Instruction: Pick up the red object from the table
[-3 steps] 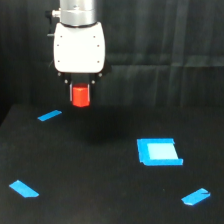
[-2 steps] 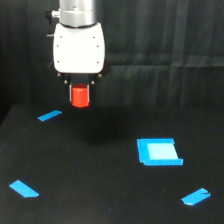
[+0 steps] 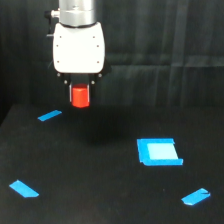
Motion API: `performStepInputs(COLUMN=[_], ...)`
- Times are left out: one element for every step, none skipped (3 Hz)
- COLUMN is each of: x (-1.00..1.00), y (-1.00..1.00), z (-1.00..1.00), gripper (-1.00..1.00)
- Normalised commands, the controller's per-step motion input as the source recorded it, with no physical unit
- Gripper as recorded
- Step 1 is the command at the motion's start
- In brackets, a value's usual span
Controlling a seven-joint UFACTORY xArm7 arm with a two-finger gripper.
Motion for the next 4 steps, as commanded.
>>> performStepInputs(x=[-0.03, -0.02, 0.01, -0.05], y=[-0.05, 0.07, 0.06, 0.06], z=[0.04, 0.0, -0.08, -0.07], gripper=[-0.94, -0.92, -0.96, -1.0])
